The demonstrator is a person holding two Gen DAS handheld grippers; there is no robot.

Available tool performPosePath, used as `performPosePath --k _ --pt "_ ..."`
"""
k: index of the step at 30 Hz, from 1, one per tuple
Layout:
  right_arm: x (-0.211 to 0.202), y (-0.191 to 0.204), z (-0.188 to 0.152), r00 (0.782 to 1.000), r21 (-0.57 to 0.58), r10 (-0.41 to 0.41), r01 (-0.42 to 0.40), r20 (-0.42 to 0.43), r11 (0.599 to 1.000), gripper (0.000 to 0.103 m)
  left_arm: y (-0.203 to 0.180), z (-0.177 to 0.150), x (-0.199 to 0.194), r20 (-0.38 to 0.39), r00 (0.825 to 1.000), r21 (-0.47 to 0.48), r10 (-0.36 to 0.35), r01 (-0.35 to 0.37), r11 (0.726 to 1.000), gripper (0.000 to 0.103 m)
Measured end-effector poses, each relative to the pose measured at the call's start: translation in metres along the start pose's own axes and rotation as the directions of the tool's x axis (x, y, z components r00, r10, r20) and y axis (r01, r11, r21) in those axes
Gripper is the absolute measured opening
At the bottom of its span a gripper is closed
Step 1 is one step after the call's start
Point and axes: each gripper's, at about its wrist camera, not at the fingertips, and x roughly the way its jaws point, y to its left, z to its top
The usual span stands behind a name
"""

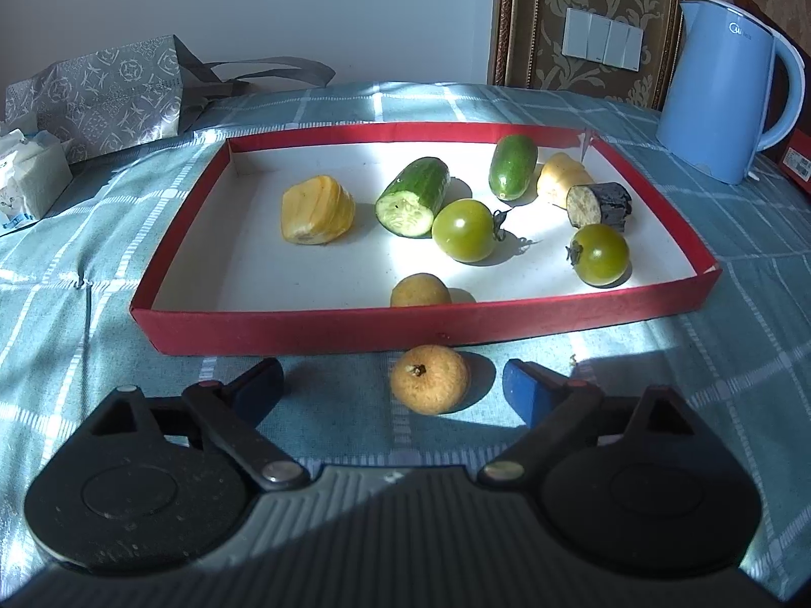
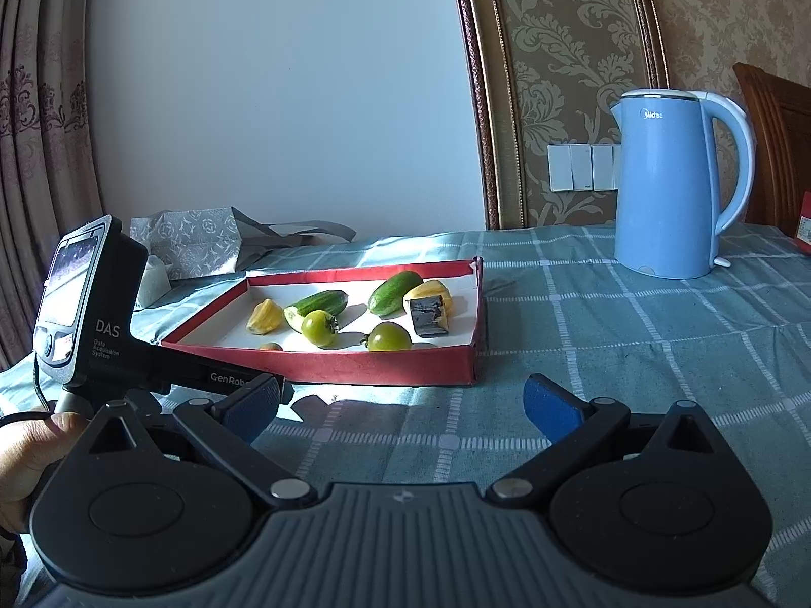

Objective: Organize fruits
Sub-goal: 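Move both open grippers back toward the produce left on the cover, then close the left gripper around the small brown pear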

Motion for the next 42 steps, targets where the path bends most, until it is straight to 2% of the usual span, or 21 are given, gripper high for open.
performPosePath --k 3,6,11,15,19,23,24,29,31,35,42 --pt "0.006 -0.006 -0.006 1.000 0.052 0.024 -0.025 0.005 0.998 0.103 0.001 -0.002 -0.001 0.011 1.000 -0.003 0.007 -0.007 1.000 0.091" --pt "0.013 -0.012 -0.011 0.997 0.106 0.066 -0.062 -0.032 0.992 0.103 0.003 -0.001 -0.001 0.012 1.000 -0.012 -0.001 0.001 1.000 0.089" --pt "0.010 -0.004 -0.010 0.999 0.054 0.029 -0.027 -0.026 0.998 0.103 0.004 -0.001 -0.002 0.021 1.000 -0.004 0.011 -0.011 1.000 0.082" --pt "0.010 -0.001 -0.009 0.999 0.039 0.017 -0.016 -0.028 0.999 0.103 0.006 -0.001 -0.005 0.031 1.000 0.002 -0.001 0.001 1.000 0.066" --pt "0.010 0.000 -0.009 1.000 0.026 0.000 0.001 -0.030 1.000 0.103 0.005 -0.001 -0.006 0.038 0.999 0.019 -0.002 0.002 1.000 0.058" --pt "0.009 0.000 -0.009 0.999 0.022 -0.010 0.011 -0.031 1.000 0.103 0.008 -0.002 -0.010 0.046 0.999 0.015 -0.009 0.009 1.000 0.030" --pt "0.008 0.000 -0.009 0.999 0.018 -0.014 0.014 -0.030 1.000 0.103 0.008 -0.002 -0.011 0.043 0.999 0.015 -0.019 0.019 1.000 0.028" --pt "0.002 0.006 -0.008 0.999 -0.009 -0.029 0.029 -0.015 1.000 0.103 0.014 -0.008 -0.020 0.063 0.997 0.003 -0.036 0.036 0.999 0.028" --pt "-0.004 0.010 -0.010 0.999 -0.020 -0.044 0.044 0.009 0.999 0.103 0.016 -0.012 -0.028 0.099 0.995 0.012 -0.031 0.030 0.999 0.028" --pt "-0.018 0.018 -0.015 0.997 -0.040 -0.047 0.050 0.067 0.998 0.103 0.021 -0.020 -0.044 0.166 0.986 0.033 0.023 -0.029 0.999 0.028" --pt "-0.014 0.045 -0.027 1.000 -0.067 -0.010 0.012 0.029 0.998 0.103 0.037 -0.014 -0.059 0.265 0.959 0.025 0.101 -0.111 0.994 0.028"
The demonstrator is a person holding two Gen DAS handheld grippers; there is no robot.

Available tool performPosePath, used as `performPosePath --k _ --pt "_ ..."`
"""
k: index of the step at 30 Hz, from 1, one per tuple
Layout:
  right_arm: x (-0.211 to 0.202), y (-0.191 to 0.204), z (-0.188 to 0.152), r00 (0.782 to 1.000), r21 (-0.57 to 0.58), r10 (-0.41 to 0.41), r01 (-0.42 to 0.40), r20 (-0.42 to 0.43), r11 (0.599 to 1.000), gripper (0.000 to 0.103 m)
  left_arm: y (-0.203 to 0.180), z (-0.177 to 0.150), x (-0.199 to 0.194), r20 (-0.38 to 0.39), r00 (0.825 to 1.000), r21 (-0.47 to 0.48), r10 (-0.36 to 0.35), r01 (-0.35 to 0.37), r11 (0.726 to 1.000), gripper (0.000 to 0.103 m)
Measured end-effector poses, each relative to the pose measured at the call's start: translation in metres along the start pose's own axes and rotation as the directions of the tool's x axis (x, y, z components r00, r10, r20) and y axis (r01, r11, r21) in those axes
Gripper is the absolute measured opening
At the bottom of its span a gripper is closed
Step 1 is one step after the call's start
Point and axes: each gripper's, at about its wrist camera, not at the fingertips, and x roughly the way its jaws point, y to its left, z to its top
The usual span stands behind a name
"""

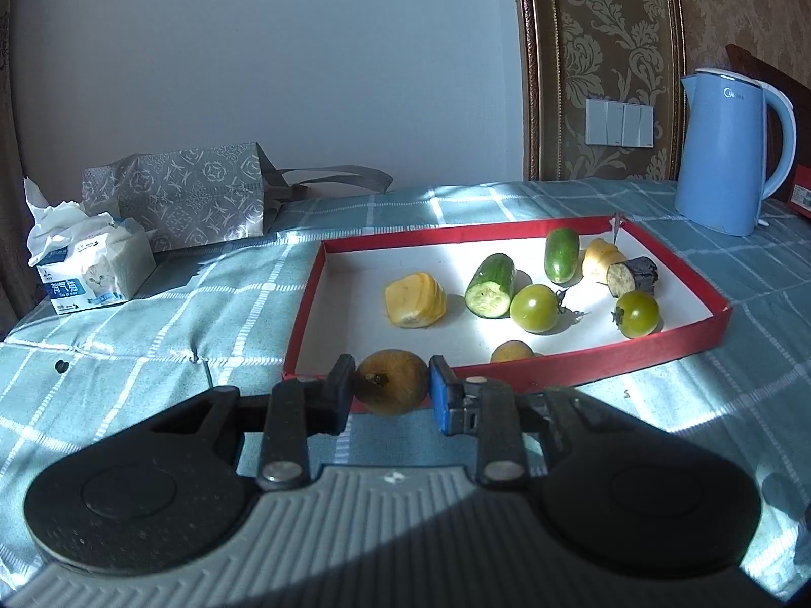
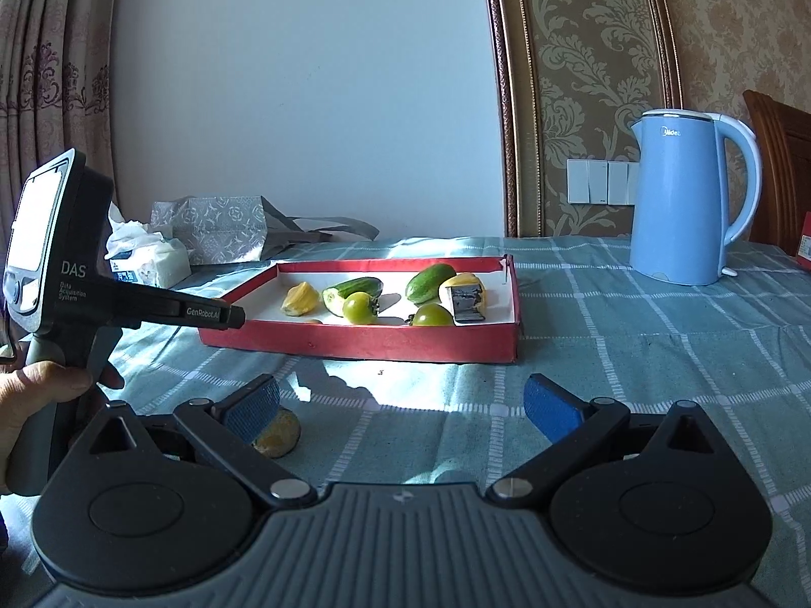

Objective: Organize fruits
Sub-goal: 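Close the left gripper around the small brown pear, then grasp the dark eggplant chunk with the right gripper while the left gripper holds the pear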

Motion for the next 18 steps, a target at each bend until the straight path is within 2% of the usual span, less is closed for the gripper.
performPosePath --k 5,8,12,16,18 --pt "0.007 0.022 0.002 1.000 -0.054 0.016 -0.018 -0.025 0.998 0.103 0.018 0.001 0.005 0.000 0.999 -0.052 0.042 -0.042 0.998 0.028" --pt "0.012 0.031 0.004 1.000 -0.082 0.025 -0.026 -0.014 0.996 0.103 0.027 0.000 0.007 -0.005 1.000 -0.085 0.028 -0.028 0.996 0.028" --pt "0.025 0.037 0.010 0.998 -0.081 0.046 -0.050 -0.045 0.995 0.103 0.031 -0.003 0.011 -0.017 0.999 -0.089 0.032 -0.033 0.995 0.028" --pt "0.032 0.047 0.011 0.997 -0.121 0.045 -0.052 -0.055 0.991 0.099 0.032 -0.005 0.013 -0.021 0.998 -0.077 0.051 -0.053 0.996 0.028" --pt "0.033 0.054 0.009 0.997 -0.133 0.049 -0.057 -0.064 0.989 0.093 0.033 -0.005 0.013 -0.023 0.999 -0.080 0.047 -0.049 0.996 0.028"
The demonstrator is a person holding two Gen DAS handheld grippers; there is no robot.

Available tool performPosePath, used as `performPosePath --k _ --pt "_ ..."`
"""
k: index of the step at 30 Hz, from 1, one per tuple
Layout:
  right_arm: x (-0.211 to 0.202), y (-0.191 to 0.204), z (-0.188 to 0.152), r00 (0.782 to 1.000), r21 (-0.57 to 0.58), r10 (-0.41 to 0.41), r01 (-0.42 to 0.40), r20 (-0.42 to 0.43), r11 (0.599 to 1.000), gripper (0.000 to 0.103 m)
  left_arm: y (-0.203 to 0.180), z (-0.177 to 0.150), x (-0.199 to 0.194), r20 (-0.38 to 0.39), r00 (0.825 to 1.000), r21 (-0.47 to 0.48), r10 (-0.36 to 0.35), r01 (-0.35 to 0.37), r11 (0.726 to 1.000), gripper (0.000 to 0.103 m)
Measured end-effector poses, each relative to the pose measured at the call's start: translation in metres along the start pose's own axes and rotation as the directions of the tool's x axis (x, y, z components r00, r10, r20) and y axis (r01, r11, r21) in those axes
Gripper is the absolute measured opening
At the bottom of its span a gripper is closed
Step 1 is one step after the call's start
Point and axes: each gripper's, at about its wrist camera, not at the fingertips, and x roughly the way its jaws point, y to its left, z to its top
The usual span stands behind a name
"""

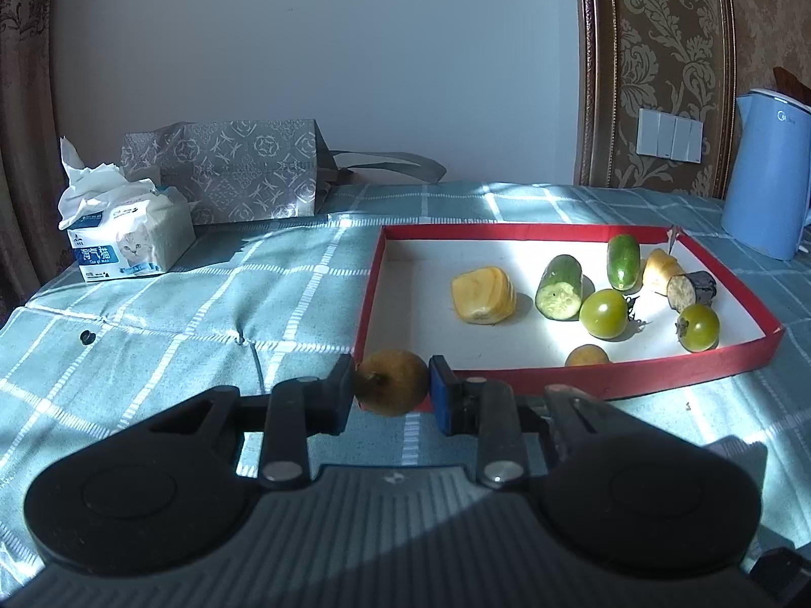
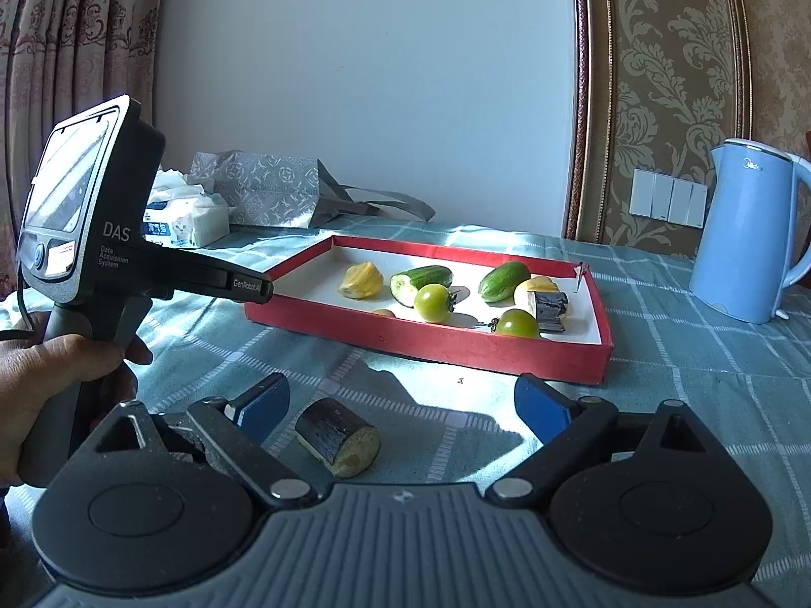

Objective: Organize fruits
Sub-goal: 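Grasp the dark eggplant chunk with the right gripper while the left gripper holds the pear, then carry the pear over the tray with the left gripper while the right gripper lifts the eggplant chunk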

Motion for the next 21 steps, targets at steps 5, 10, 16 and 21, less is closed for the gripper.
performPosePath --k 5,10,16,21 --pt "0.012 0.017 -0.006 0.998 -0.070 0.011 -0.015 -0.055 0.997 0.076 -0.002 -0.001 -0.001 0.007 1.000 0.014 0.008 -0.008 1.000 0.028" --pt "0.031 0.015 -0.007 0.990 -0.051 0.070 -0.077 -0.125 0.996 0.055 0.000 -0.001 0.000 0.001 1.000 0.009 0.002 -0.002 1.000 0.028" --pt "0.034 0.019 -0.006 0.987 -0.077 0.088 -0.098 -0.131 0.992 0.050 -0.001 -0.001 0.000 -0.002 1.000 0.017 -0.002 0.002 1.000 0.028" --pt "0.038 0.020 -0.007 0.983 -0.085 0.107 -0.121 -0.148 0.989 0.042 -0.001 -0.001 0.001 -0.005 1.000 0.019 -0.002 0.002 1.000 0.028"
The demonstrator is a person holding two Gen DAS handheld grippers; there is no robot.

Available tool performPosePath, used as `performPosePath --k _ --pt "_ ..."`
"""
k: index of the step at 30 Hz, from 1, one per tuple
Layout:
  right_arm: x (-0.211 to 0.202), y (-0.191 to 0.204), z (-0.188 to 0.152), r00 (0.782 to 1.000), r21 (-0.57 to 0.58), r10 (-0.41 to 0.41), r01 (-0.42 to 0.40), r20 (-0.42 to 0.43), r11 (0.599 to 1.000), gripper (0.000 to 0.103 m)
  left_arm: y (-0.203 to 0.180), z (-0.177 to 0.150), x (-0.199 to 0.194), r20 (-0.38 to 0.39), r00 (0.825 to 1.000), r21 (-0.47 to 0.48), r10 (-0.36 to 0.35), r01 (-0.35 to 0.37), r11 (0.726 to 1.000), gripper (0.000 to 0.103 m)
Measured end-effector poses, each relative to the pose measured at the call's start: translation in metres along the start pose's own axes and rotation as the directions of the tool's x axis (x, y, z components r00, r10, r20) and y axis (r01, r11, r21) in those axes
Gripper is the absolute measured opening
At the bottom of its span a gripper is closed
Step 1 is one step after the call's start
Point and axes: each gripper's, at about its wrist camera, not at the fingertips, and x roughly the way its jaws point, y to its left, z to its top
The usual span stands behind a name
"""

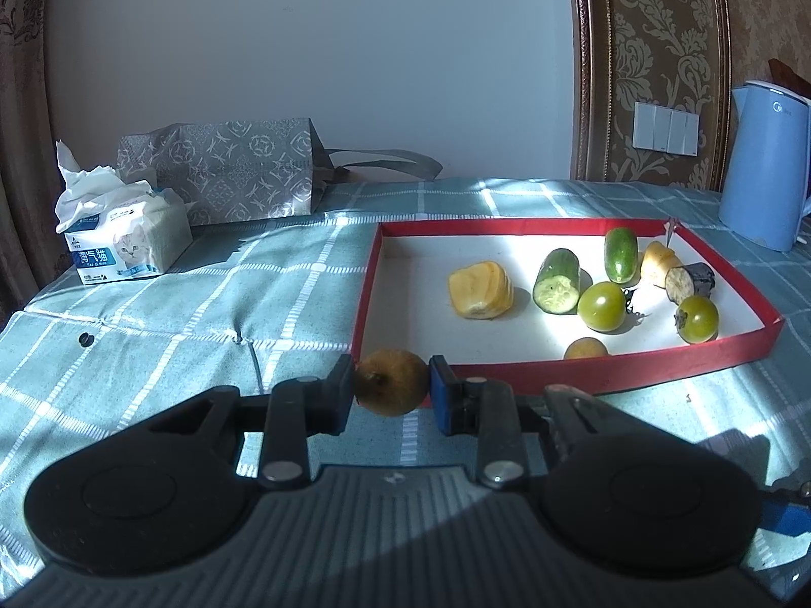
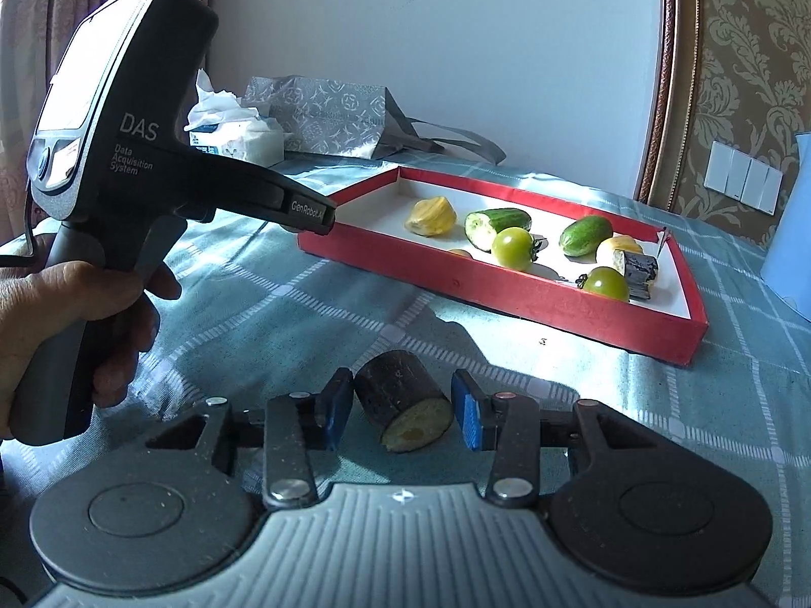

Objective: Organize fruits
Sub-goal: 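Carry the pear over the tray with the left gripper while the right gripper lifts the eggplant chunk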

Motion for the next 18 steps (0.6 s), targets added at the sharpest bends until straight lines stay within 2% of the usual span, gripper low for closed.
performPosePath --k 12,14,18 --pt "0.0008 0.0016 -0.0013 0.999 -0.034 0.004 -0.005 -0.035 0.999 0.042 -0.0015 -0.0002 0.0011 -0.001 1.000 0.014 0.007 -0.007 1.000 0.028" --pt "-0.0004 0.0005 -0.0016 1.000 -0.030 0.006 -0.007 -0.029 1.000 0.034 -0.0016 -0.0001 0.0011 -0.001 1.000 0.014 0.007 -0.007 1.000 0.028" --pt "-0.0014 0.0000 -0.0026 1.000 -0.030 0.013 -0.014 -0.025 0.999 0.034 -0.0015 0.0000 0.0017 0.000 1.000 0.016 0.010 -0.010 1.000 0.028"
